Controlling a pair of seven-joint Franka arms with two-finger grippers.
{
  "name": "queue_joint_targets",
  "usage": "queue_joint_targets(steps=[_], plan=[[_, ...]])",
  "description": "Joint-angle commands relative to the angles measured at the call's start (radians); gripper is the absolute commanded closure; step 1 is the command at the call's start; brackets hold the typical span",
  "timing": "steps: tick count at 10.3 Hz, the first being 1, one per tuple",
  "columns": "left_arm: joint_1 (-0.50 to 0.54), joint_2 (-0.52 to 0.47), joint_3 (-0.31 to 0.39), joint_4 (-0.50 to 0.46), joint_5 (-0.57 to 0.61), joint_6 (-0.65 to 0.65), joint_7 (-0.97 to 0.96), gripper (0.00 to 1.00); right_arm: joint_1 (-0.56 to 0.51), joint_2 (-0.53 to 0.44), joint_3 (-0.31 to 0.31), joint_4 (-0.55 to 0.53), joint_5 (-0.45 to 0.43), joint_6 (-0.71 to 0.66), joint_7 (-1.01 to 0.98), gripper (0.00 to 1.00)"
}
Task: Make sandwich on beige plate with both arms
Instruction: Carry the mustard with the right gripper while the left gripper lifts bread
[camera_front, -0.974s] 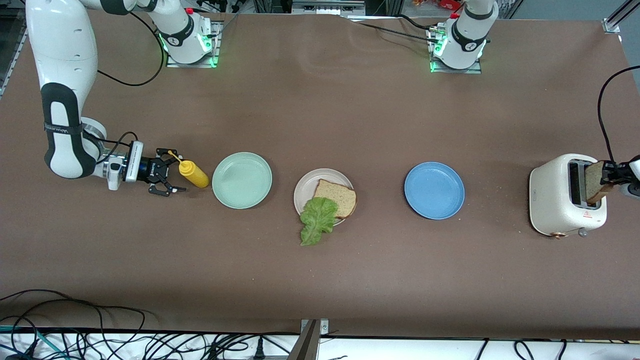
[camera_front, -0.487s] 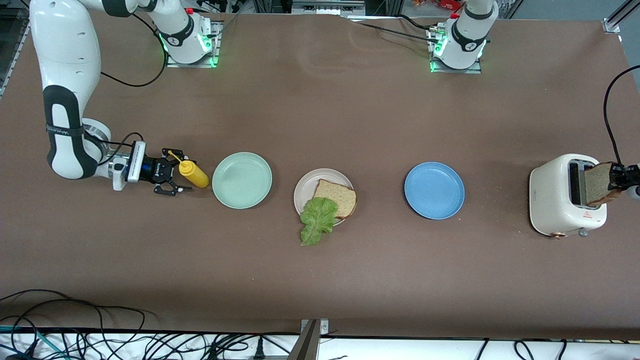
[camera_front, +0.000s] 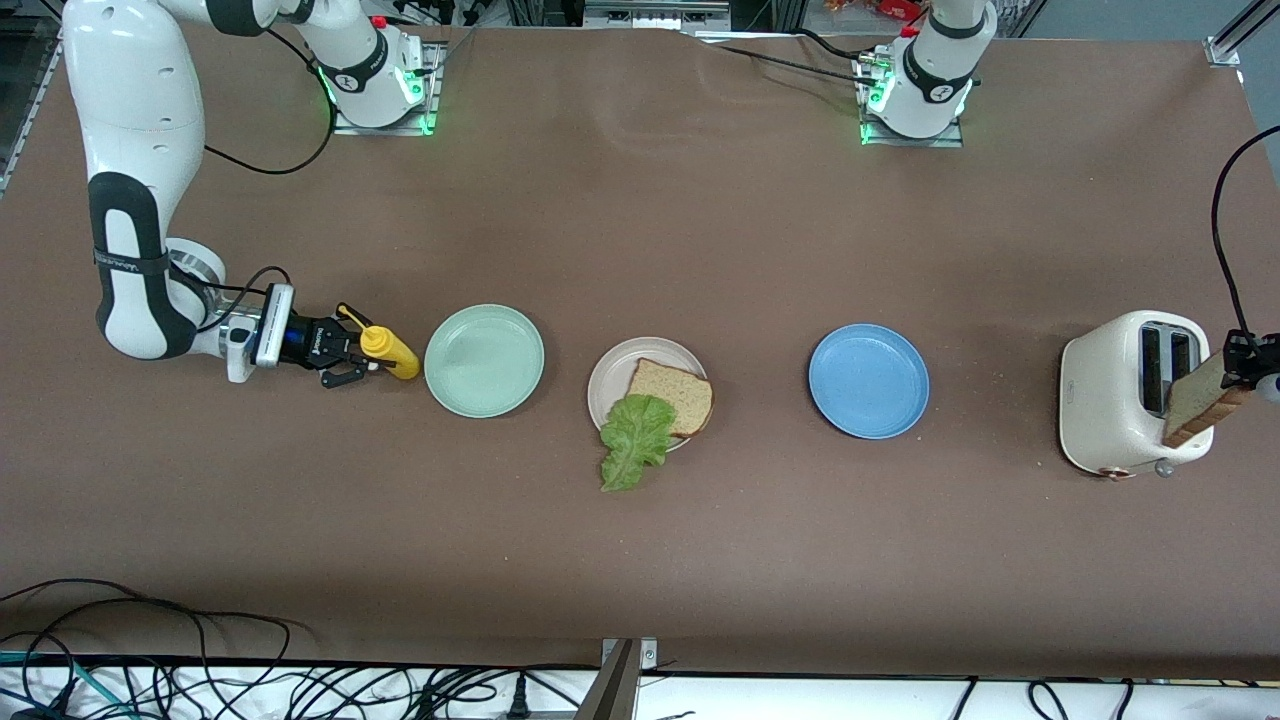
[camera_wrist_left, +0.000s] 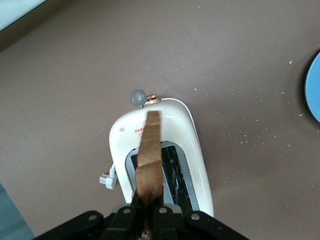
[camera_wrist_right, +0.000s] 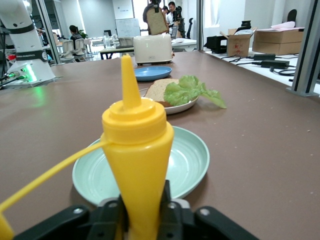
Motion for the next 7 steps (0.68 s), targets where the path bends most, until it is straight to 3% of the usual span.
queue_joint_targets(steps=[1, 3, 7], plan=[[-0.021, -0.009, 0.002, 0.033, -0.001, -0.05, 0.017, 1.0, 0.016, -0.013, -0.005, 0.045, 0.007, 0.002, 0.148, 1.0], [-0.043, -0.009, 0.002, 0.061, -0.013, -0.109, 0.016, 1.0, 0.03, -0.024, -0.011, 0.102, -0.048, 0.028, 0.263, 1.0], [-0.087, -0.011, 0.002, 0.109, -0.043, -0.232, 0.003, 1.0, 0.12, -0.052, -0.095, 0.275, -0.279, 0.072, 0.576, 1.0]])
